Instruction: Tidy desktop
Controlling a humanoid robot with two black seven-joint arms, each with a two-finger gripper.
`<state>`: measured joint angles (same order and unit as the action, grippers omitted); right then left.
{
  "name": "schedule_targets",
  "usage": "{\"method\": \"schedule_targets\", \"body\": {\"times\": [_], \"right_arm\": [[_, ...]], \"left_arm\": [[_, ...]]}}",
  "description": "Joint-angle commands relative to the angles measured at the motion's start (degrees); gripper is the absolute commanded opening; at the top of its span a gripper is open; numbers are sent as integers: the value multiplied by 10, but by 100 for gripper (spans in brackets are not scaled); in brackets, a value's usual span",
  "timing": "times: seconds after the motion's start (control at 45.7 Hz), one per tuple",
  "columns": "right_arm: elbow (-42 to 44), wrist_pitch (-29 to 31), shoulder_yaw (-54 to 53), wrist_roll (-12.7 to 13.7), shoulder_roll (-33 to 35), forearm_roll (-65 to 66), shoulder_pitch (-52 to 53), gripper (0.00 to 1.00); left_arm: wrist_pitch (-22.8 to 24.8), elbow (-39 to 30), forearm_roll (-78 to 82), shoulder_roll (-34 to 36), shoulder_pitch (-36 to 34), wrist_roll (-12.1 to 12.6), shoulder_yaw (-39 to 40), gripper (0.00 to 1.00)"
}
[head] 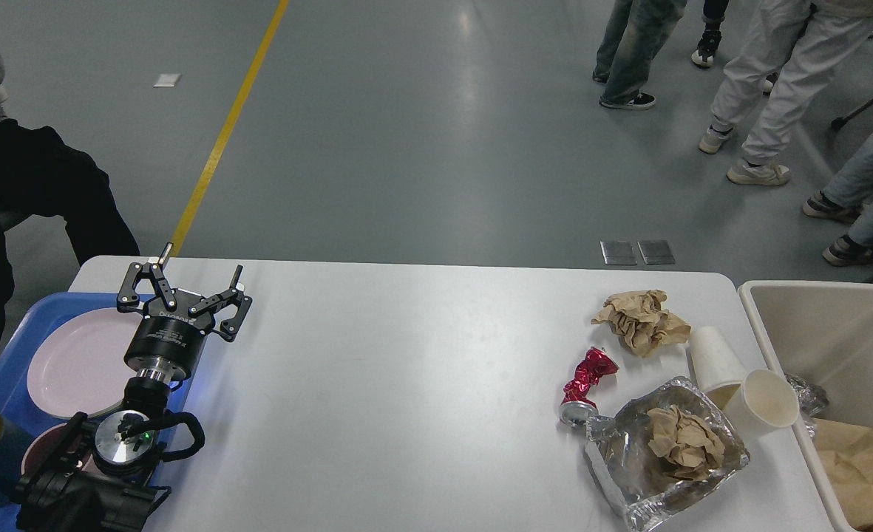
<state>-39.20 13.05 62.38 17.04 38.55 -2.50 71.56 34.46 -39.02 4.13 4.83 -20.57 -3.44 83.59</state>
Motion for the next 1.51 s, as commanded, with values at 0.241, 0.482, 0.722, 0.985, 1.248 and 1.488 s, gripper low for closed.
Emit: {"method": "schedule_targets", "body": {"times": [0.241,0.482,0.722,0.985,1.248,1.488], "right_arm": [[-205,307,132,1,-109,-2,399,100],[-422,346,115,1,-163,-28,612,100],[-525,316,77,1,-186,-65,671,100],[-522,285,118,1,-177,-65,660,100],[-490,209,151,1,-113,-50,545,100],[-353,117,124,1,-41,-30,322,97]], "left_arm": [[0,0,0,0,0,1,1,97],[0,0,0,0,0,0,0,97],[0,0,0,0,0,0,0,97],[-1,0,0,0,0,0,0,97],[0,0,0,0,0,0,1,97],[0,0,0,0,0,0,0,97]]}}
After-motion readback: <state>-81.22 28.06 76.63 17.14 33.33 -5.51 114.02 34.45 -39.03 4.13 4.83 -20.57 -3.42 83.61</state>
